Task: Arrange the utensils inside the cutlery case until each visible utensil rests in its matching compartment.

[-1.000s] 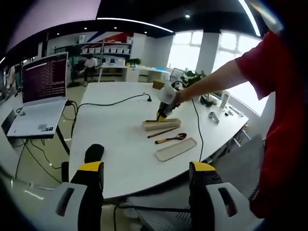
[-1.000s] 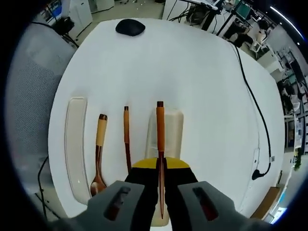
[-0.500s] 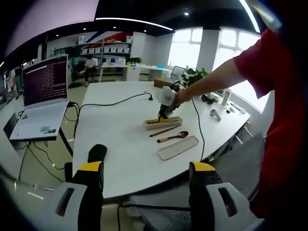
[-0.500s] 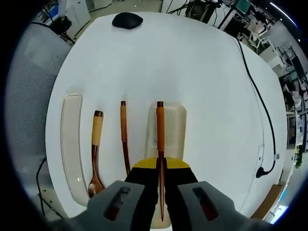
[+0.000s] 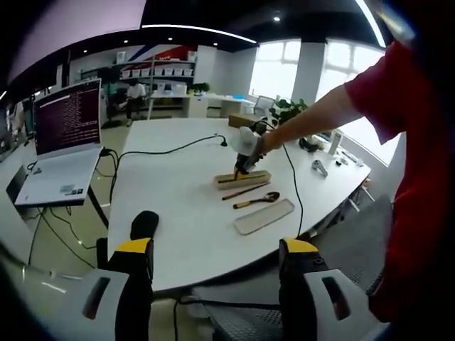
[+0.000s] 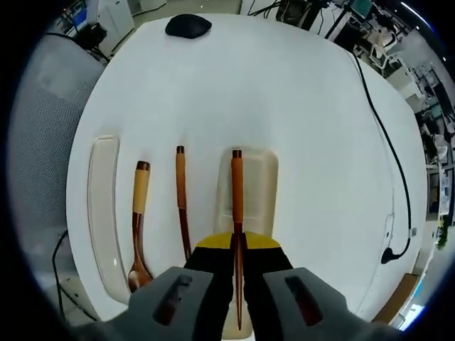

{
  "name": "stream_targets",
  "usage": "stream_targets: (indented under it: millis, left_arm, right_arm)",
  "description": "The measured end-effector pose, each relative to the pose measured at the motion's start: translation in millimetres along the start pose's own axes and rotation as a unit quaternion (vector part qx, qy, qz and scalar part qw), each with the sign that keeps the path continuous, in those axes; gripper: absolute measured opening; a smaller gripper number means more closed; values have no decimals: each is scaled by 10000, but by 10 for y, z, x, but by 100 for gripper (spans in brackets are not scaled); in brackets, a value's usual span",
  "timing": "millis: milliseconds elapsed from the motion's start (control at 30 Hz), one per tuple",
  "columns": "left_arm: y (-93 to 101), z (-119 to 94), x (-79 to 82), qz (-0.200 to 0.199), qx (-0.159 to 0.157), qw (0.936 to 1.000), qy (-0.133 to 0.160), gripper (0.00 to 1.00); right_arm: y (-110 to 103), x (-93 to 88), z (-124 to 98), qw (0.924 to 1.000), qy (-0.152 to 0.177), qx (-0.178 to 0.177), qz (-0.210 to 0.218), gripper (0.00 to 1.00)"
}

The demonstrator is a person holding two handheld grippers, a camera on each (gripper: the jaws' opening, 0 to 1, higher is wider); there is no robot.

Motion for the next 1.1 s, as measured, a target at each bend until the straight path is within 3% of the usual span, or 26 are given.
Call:
stream_targets:
  millis: [533, 700, 833, 1100]
  left_arm:
    - [56, -6, 64, 172, 116, 9998, -10, 73]
    - [39, 2, 77, 166, 88, 9998, -11, 73]
    - [65, 25, 151, -47, -78, 9998, 188, 73]
    - [84, 30, 182, 39, -145, 9997, 206, 74]
  right_arm:
    - [1, -44, 5, 9993, 184, 29, 327, 0]
    - [2, -70, -69, 9988, 227, -45, 435, 4]
    - [3, -104, -133, 9981, 217, -105, 559, 5]
    - [-65, -144, -234, 9971, 221, -224, 687, 6]
Point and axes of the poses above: the point that each gripper's makers call its tool centre point, and the gripper's own axes: z roughly forward along the fingers, y roughly to its right, x roughly out of its top, the point moved 7 cm from there along -z, roughly backward along the fingers, and after that the axes turned 1 degree about -y, right-handed, at the moved point
